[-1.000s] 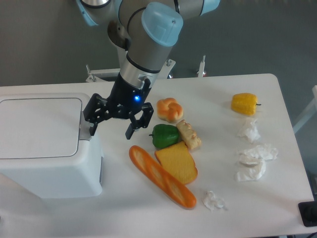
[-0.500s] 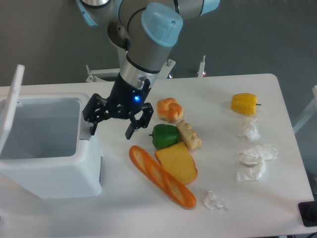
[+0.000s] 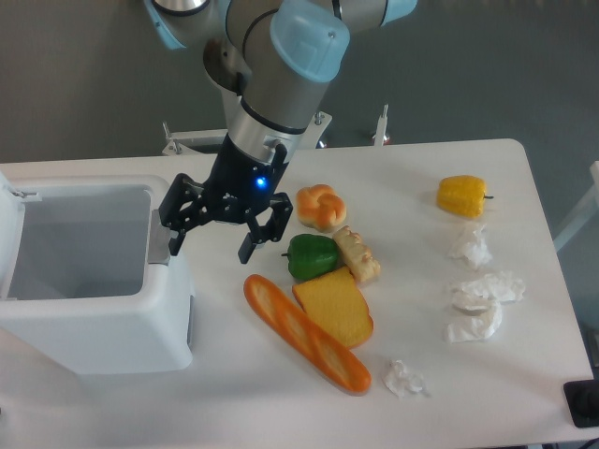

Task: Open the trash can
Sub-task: 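Raise the gripper up away from the open bin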

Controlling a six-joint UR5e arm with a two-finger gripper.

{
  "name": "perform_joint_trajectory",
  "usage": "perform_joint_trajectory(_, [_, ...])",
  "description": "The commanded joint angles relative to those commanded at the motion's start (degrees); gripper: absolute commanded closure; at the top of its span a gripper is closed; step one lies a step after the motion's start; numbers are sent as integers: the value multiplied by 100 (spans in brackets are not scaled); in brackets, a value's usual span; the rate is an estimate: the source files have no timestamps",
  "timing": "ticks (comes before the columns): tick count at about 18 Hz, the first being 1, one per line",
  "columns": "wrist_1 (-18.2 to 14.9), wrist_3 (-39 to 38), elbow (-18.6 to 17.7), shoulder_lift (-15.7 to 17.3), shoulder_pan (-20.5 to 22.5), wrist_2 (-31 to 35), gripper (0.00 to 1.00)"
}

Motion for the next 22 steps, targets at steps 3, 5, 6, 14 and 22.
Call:
perform_joint_trajectory(3, [9,17,115,0,26,0,0])
perform_joint_trajectory(5, [9,349,150,9,53,0,0])
perform_joint_trajectory(6, [9,682,159,9,53,0,0])
perform_joint_trajectory(14, [9,2537,150,299,62,597,0])
perform_joint_trajectory(22, [132,4489,159,457,53,1730,0])
